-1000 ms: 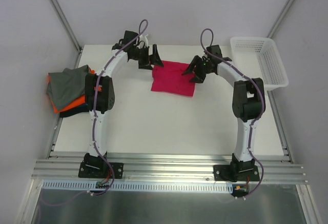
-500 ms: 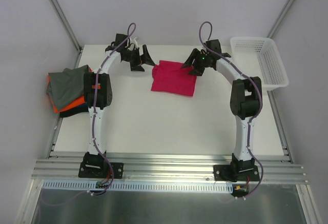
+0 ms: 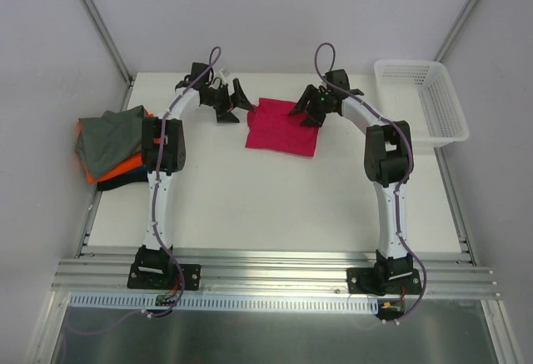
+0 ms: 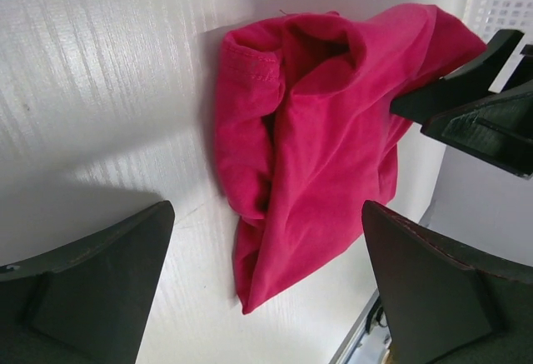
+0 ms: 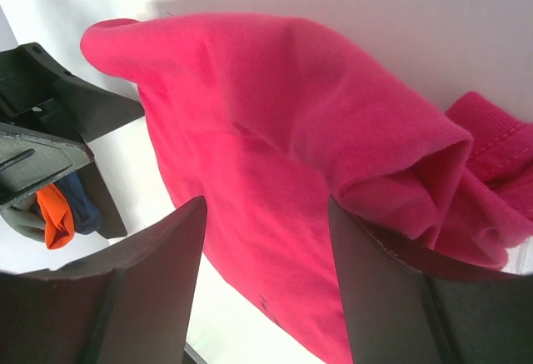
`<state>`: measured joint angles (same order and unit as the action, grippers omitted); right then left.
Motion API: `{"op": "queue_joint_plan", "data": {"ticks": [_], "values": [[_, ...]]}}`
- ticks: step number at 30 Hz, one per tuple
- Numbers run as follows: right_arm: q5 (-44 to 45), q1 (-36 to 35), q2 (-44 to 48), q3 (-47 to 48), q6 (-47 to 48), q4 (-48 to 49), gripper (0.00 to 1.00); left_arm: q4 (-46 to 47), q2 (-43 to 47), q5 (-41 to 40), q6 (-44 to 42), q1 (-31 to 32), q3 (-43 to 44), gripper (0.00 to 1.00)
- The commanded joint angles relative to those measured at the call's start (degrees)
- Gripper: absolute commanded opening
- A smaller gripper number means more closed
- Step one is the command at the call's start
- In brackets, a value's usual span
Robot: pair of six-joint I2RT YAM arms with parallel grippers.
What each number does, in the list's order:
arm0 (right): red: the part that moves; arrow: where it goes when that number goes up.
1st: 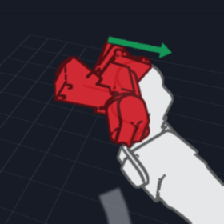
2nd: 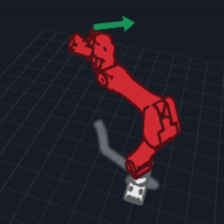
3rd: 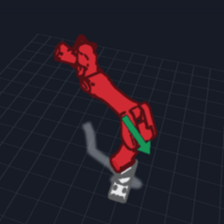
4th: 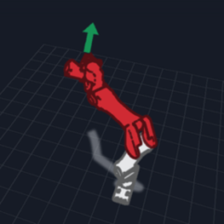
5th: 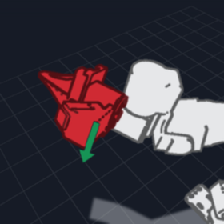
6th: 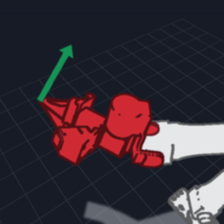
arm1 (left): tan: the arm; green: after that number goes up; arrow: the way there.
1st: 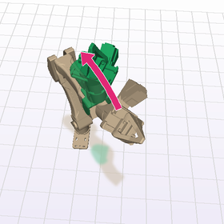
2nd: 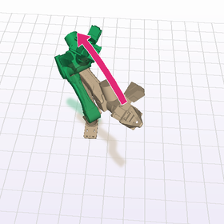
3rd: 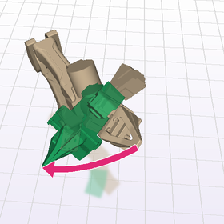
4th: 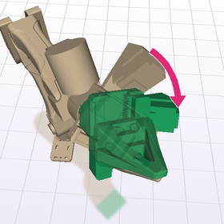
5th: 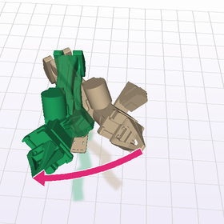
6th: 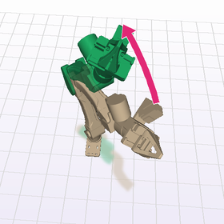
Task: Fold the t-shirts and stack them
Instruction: Smooth out wrinkles on the folded tshirt, then put the neatly folded tshirt into the corner of the board with the left arm
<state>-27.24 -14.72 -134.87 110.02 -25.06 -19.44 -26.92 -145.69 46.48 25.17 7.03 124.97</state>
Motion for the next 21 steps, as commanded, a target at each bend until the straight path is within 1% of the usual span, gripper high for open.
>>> {"op": "queue_joint_plan", "data": {"ticks": [1, 5, 13, 21], "values": [[-0.18, 0.04, 0.31, 2.57, -1.39, 1.42, 0.64, 1.16, -2.14, 1.24, 3.21, -0.26, 0.28, 0.99], [-0.44, 0.13, -0.04, 2.13, -2.36, 1.60, 0.64, 3.01, -3.46, 3.17, 6.38, 0.62, -0.95, 0.99], [-0.53, -0.04, 0.57, 0.99, -2.98, 2.04, 0.64, 5.91, -7.77, 3.53, 13.23, 3.69, 0.36, 0.99], [-0.53, -0.04, 1.80, -0.24, -2.98, 1.95, 0.64, 10.30, -9.97, 7.48, 18.86, 6.94, -1.48, 0.99]]}}
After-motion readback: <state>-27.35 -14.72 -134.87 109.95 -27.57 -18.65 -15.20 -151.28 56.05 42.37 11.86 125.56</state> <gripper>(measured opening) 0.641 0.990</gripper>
